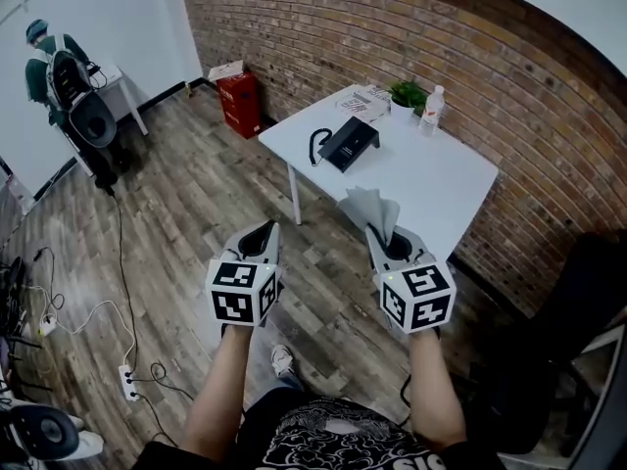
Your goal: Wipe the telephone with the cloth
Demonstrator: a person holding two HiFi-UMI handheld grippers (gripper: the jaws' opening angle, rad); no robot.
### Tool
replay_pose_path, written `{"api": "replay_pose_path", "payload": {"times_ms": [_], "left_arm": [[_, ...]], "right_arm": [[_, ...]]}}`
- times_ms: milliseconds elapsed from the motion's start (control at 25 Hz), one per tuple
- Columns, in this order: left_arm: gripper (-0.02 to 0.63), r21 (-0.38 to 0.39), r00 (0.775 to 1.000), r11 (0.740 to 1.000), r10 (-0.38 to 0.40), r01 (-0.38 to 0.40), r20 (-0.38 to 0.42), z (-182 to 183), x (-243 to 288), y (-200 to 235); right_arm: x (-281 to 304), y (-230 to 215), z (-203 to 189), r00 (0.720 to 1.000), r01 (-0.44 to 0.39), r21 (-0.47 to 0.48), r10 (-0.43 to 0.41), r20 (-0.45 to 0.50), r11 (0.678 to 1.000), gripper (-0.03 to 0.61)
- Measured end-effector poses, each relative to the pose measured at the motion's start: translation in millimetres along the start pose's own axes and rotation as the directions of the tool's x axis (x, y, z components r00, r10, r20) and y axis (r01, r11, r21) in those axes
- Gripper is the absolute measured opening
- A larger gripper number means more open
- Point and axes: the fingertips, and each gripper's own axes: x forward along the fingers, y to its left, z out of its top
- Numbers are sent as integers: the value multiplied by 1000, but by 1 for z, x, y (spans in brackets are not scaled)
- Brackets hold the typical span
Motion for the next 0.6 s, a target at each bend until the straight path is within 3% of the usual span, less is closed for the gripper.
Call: {"api": "replay_pose_path", "payload": {"times_ms": [600], "left_arm": [[6,12,986,987,-162,162,-30,19,93,111]], "right_arm": [[129,-1,13,988,131,42,-126,-92,991,9]]}}
